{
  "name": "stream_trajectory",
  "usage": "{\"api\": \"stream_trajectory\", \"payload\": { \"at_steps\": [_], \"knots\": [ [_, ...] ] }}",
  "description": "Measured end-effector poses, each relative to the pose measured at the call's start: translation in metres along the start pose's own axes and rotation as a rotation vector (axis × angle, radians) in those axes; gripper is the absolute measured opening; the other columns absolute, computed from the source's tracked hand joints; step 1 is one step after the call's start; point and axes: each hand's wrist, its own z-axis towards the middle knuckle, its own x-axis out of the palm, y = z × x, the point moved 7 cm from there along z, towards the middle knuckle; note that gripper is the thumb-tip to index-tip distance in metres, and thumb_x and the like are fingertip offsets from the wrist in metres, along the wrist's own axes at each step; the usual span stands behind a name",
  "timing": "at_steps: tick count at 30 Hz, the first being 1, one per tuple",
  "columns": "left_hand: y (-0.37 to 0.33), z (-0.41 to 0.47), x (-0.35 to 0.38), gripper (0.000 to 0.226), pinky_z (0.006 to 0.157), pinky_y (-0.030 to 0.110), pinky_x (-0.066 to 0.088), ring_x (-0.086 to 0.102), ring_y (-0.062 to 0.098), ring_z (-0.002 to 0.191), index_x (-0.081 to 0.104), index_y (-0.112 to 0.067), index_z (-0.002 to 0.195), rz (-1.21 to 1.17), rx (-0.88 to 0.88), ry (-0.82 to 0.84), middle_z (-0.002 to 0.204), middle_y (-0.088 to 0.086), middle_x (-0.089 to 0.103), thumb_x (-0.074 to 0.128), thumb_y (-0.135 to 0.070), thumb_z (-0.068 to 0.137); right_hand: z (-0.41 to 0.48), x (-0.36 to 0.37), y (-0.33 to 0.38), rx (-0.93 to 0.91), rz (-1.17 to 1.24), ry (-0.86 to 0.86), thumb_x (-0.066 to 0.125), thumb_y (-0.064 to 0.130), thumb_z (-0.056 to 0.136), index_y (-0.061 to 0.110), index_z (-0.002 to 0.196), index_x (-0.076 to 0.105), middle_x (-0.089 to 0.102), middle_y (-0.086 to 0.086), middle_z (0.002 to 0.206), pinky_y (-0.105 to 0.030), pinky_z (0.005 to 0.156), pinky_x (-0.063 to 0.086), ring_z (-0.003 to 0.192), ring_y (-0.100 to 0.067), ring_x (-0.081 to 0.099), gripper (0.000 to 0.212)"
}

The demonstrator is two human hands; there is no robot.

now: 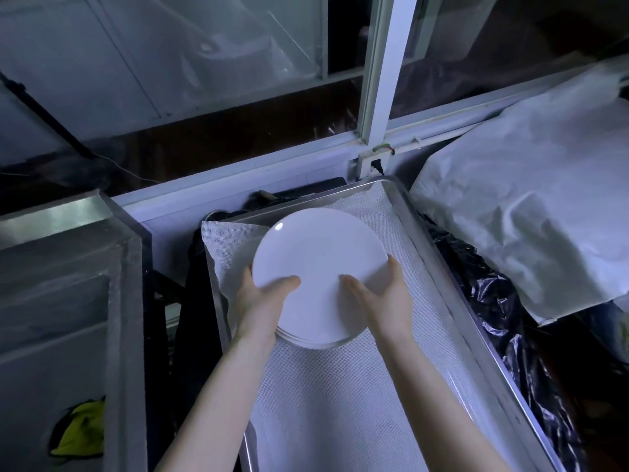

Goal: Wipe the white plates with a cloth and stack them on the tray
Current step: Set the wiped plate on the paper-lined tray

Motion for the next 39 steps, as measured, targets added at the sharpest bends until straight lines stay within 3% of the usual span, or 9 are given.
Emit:
{"api": "stream_trajectory", "payload": {
  "at_steps": [6, 14, 18, 22, 27, 30, 33, 37, 39],
  "knots": [
    [-0.002, -0.005, 0.002, 0.052, 0.066, 0.026, 0.051, 0.070, 0.009, 0.085, 0.061, -0.036, 0.095, -0.052, -0.004, -0.005, 0.091, -0.015, 0.073, 0.081, -0.032, 0.047, 0.002, -0.005, 0.001, 0.016, -0.003, -0.019, 0.082, 0.036, 0.077, 0.023, 0.130, 0.056, 0.068, 0.004, 0.112, -0.040, 0.086, 0.053, 0.103, -0.023, 0.063, 0.060],
    [-0.001, -0.012, -0.005, 0.058, 0.073, 0.032, 0.055, 0.071, 0.013, 0.087, 0.063, -0.040, 0.098, -0.103, -0.015, -0.037, 0.092, -0.014, 0.074, 0.081, -0.032, 0.044, -0.008, -0.005, 0.005, -0.004, 0.037, -0.038, 0.083, 0.034, 0.076, 0.027, 0.125, 0.059, 0.069, 0.008, 0.109, -0.043, 0.087, 0.054, 0.100, -0.020, 0.064, 0.055],
    [-0.004, -0.025, -0.008, 0.059, 0.060, 0.020, 0.053, 0.071, 0.005, 0.082, 0.062, -0.040, 0.103, -0.161, 0.010, -0.033, 0.091, -0.020, 0.073, 0.083, -0.027, 0.049, -0.013, -0.010, 0.011, -0.039, 0.091, -0.048, 0.085, 0.030, 0.075, 0.030, 0.118, 0.062, 0.069, 0.016, 0.103, -0.040, 0.085, 0.055, 0.095, -0.010, 0.065, 0.049],
    [-0.012, -0.041, -0.016, 0.063, 0.058, 0.020, 0.054, 0.072, 0.007, 0.083, 0.062, -0.038, 0.111, -0.203, 0.068, -0.049, 0.099, -0.011, 0.074, 0.083, -0.021, 0.054, -0.020, -0.013, 0.015, -0.039, 0.213, 0.005, 0.085, 0.021, 0.074, 0.029, 0.121, 0.064, 0.070, 0.014, 0.110, -0.047, 0.093, 0.054, 0.102, -0.012, 0.065, 0.051],
    [-0.016, -0.055, -0.026, 0.063, 0.055, 0.021, 0.055, 0.074, 0.011, 0.081, 0.059, -0.027, 0.115, -0.259, 0.045, -0.013, 0.092, -0.010, 0.076, 0.086, -0.004, 0.062, -0.029, -0.017, 0.027, -0.081, 0.291, 0.086, 0.084, 0.033, 0.065, 0.043, 0.124, 0.063, 0.063, 0.007, 0.129, -0.050, 0.100, 0.051, 0.120, -0.019, 0.060, 0.063],
    [-0.015, -0.065, -0.029, 0.057, 0.062, 0.028, 0.057, 0.074, 0.014, 0.086, 0.058, -0.022, 0.119, -0.267, 0.011, 0.016, 0.096, -0.006, 0.076, 0.080, 0.000, 0.072, -0.036, -0.021, 0.039, -0.145, 0.272, 0.110, 0.083, 0.035, 0.065, 0.055, 0.120, 0.060, 0.055, 0.024, 0.124, -0.049, 0.103, 0.048, 0.124, -0.015, 0.055, 0.062],
    [-0.013, -0.076, -0.034, 0.055, 0.075, 0.037, 0.058, 0.073, 0.017, 0.091, 0.058, -0.024, 0.117, -0.270, -0.002, 0.022, 0.098, -0.007, 0.076, 0.080, 0.001, 0.073, -0.047, -0.026, 0.047, -0.181, 0.252, 0.126, 0.080, 0.033, 0.067, 0.055, 0.118, 0.060, 0.055, 0.040, 0.113, -0.049, 0.103, 0.047, 0.127, -0.017, 0.051, 0.059],
    [-0.014, -0.091, -0.042, 0.059, 0.073, 0.037, 0.058, 0.073, 0.015, 0.087, 0.057, -0.026, 0.116, -0.241, 0.001, 0.014, 0.096, -0.009, 0.075, 0.084, -0.002, 0.069, -0.065, -0.034, 0.036, -0.146, 0.335, 0.162, 0.078, 0.027, 0.069, 0.041, 0.125, 0.062, 0.066, 0.010, 0.126, -0.053, 0.099, 0.052, 0.120, -0.022, 0.060, 0.060],
    [-0.018, -0.099, -0.045, 0.062, 0.068, 0.031, 0.056, 0.073, 0.014, 0.087, 0.058, -0.025, 0.117, -0.221, 0.024, 0.020, 0.097, -0.009, 0.075, 0.085, -0.001, 0.066, -0.078, -0.041, 0.028, -0.103, 0.403, 0.170, 0.080, 0.022, 0.070, 0.036, 0.128, 0.060, 0.066, 0.006, 0.127, -0.053, 0.096, 0.054, 0.117, -0.021, 0.062, 0.063]
  ]
}}
